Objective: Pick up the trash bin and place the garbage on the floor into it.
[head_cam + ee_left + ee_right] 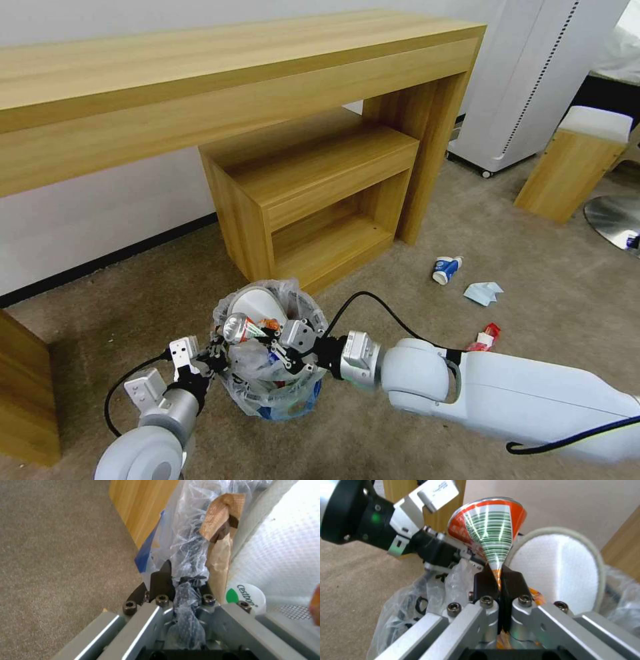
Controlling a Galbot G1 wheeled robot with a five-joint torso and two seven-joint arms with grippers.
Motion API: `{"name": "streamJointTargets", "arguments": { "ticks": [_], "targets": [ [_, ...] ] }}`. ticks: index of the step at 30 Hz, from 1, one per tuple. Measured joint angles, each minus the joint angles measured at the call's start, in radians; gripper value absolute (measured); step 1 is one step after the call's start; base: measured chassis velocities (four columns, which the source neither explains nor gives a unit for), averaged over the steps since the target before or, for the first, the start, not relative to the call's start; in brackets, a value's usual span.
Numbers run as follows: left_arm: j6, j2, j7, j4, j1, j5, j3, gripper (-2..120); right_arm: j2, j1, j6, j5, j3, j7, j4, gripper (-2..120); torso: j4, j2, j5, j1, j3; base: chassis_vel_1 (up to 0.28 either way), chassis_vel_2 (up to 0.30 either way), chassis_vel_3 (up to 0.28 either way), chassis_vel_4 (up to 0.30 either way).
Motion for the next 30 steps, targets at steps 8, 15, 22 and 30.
{"name": "streamJointTargets", "arguments": {
  "ticks": [8,15,22,30],
  "targets": [
    [0.000,-0.002,-0.001,-0.002,0.004,0.000,-0.002,1,-0.001,-0.008,0.006,0.005,-0.012,0.009,-0.002,0,0.0001,0.000,-0.0001,0.000,0.000,0.000,0.000,0.000,0.000],
    [0.000,-0.004,-0.001,-0.002,0.004,0.001,-0.001,1,-0.018,-0.030,0.002,0.008,-0.006,0.012,0.003,0,0.0000,0.000,0.0000,0.000,0.000,0.000,0.000,0.000,0.000],
    [0.000,-0.003,-0.001,-0.001,0.006,0.001,-0.001,1,-0.025,-0.055,0.001,0.003,0.011,0.000,0.002,22,0.0000,0.000,0.0000,0.000,0.000,0.000,0.000,0.000,0.000],
    [-0.001,-0.003,0.000,0.025,0.002,0.002,-0.003,1,-0.030,-0.123,0.056,-0.007,0.074,0.006,0.007,63,0.0000,0.000,0.0000,0.000,0.000,0.000,0.000,0.000,0.000]
  ]
}}
